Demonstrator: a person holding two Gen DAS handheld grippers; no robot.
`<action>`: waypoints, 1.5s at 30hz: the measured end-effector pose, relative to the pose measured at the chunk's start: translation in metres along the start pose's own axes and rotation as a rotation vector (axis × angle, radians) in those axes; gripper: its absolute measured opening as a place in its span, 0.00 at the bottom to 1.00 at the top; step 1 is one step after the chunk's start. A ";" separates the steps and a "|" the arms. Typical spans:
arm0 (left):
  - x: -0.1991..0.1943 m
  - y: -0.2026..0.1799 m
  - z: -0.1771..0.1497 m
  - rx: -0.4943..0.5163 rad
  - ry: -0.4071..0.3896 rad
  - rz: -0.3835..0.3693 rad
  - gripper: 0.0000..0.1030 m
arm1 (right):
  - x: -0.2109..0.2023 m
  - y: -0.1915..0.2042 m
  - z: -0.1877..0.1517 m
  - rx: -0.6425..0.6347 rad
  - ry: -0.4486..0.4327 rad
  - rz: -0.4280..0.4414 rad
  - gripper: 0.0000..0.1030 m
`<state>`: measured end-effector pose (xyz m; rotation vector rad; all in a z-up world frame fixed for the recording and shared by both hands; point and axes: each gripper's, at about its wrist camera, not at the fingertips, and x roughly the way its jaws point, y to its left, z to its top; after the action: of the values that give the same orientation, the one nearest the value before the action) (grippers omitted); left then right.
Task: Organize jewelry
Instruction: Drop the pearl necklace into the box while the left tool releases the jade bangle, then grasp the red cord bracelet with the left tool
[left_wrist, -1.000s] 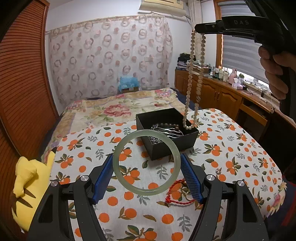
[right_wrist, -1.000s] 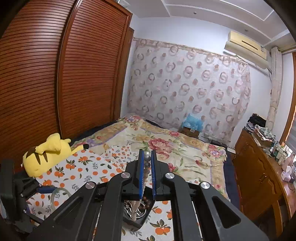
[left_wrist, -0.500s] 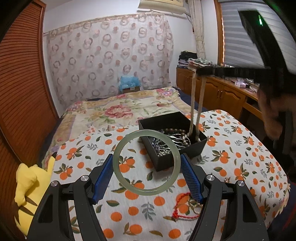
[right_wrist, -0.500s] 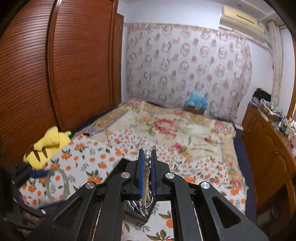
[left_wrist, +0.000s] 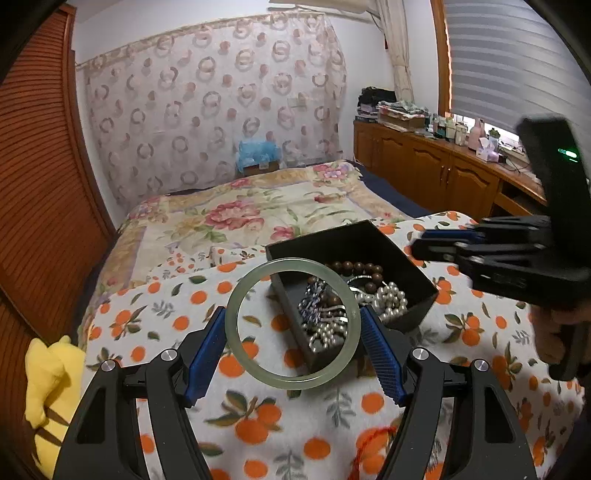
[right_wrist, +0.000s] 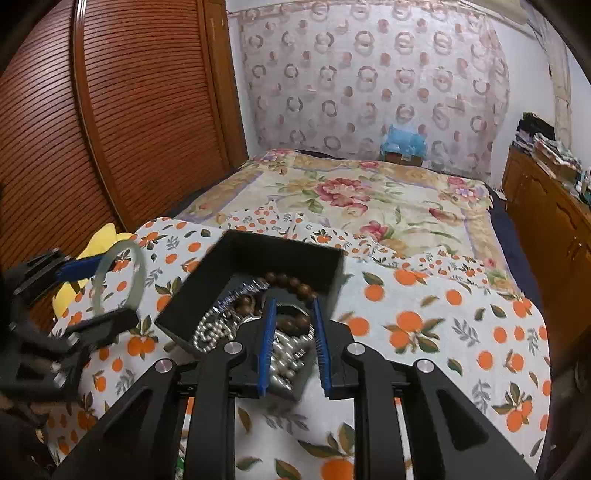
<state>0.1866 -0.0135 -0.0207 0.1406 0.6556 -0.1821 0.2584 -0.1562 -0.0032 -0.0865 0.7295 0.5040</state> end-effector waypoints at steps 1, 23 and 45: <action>0.004 -0.001 0.001 -0.001 0.002 0.002 0.67 | -0.002 -0.003 -0.002 0.000 0.000 -0.004 0.22; 0.063 -0.033 0.022 0.058 0.093 -0.001 0.67 | -0.039 -0.052 -0.073 0.041 0.025 -0.049 0.22; -0.030 -0.014 -0.054 0.032 0.065 -0.086 0.72 | -0.063 0.019 -0.111 -0.017 0.025 0.037 0.22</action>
<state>0.1281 -0.0137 -0.0455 0.1499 0.7243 -0.2717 0.1409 -0.1925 -0.0434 -0.0954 0.7527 0.5452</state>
